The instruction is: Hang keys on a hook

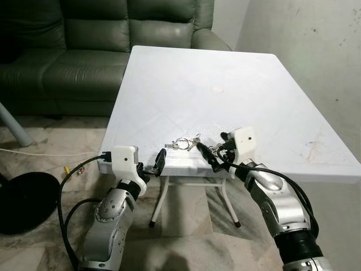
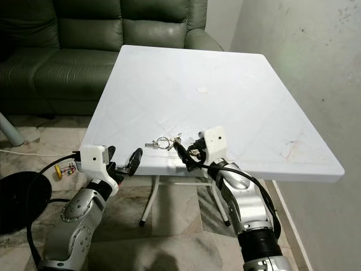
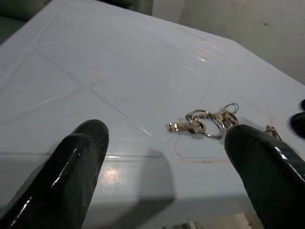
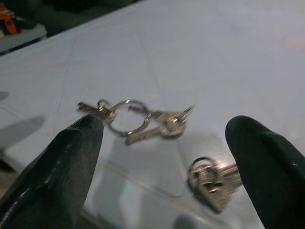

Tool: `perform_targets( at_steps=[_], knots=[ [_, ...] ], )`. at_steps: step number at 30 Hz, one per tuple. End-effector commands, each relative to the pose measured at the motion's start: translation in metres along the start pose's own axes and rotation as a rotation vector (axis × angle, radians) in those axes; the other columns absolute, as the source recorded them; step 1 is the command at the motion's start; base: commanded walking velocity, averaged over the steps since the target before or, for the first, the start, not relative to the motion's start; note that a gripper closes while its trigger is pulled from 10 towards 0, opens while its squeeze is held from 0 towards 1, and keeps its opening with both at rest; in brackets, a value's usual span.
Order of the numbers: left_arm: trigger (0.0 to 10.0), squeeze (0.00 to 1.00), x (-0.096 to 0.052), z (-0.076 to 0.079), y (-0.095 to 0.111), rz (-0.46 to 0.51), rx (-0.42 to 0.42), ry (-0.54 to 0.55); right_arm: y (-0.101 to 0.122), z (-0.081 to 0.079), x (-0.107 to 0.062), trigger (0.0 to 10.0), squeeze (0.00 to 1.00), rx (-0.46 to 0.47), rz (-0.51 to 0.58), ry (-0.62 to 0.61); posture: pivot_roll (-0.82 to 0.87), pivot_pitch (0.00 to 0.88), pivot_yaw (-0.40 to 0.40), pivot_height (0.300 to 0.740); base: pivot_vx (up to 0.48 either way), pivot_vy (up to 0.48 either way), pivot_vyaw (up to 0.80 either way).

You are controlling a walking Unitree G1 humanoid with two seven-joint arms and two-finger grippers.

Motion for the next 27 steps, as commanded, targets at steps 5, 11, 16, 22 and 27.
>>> perform_targets(
  at_steps=[5,11,16,22,27],
  knots=[
    [10.0,0.0,-0.002,0.007,0.003,-0.002,0.006,-0.021,-0.001,0.006,0.009,10.0,0.0,0.054,-0.05,-0.045,-0.02,0.093,-0.099,0.74,0.0,0.0,0.0],
    [10.0,0.0,-0.003,0.009,0.004,-0.007,0.003,-0.027,-0.004,0.007,0.019,10.0,0.0,0.041,-0.101,-0.076,-0.02,0.094,-0.1,0.74,0.0,0.0,0.0],
    [10.0,0.0,-0.004,0.01,0.004,-0.008,0.002,-0.027,-0.006,0.007,0.021,10.0,0.0,0.045,-0.116,-0.077,-0.01,0.094,-0.102,0.74,0.0,0.0,0.0],
    [10.0,0.0,-0.005,0.01,0.004,-0.012,0.0,-0.022,-0.013,0.013,0.021,10.0,0.0,0.018,-0.156,-0.091,-0.01,0.092,-0.107,0.74,0.0,0.0,0.0],
    [10.0,0.0,-0.006,0.011,0.004,-0.014,-0.002,-0.022,-0.019,0.024,0.018,10.0,0.0,0.002,-0.193,-0.118,-0.01,0.085,-0.107,0.74,0.0,0.0,0.0]
  ],
)
Point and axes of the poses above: a point about 5 cm out from each wrist's last joint towards the gripper, its own x axis pointing out of the wrist towards the gripper, its own y axis along the axis of the wrist's last joint, z = x × y, the point moved 4 cm from there along x, pointing out of the wrist towards the gripper, and after that the axes turned 10 degrees about x, right-handed, at the moved point
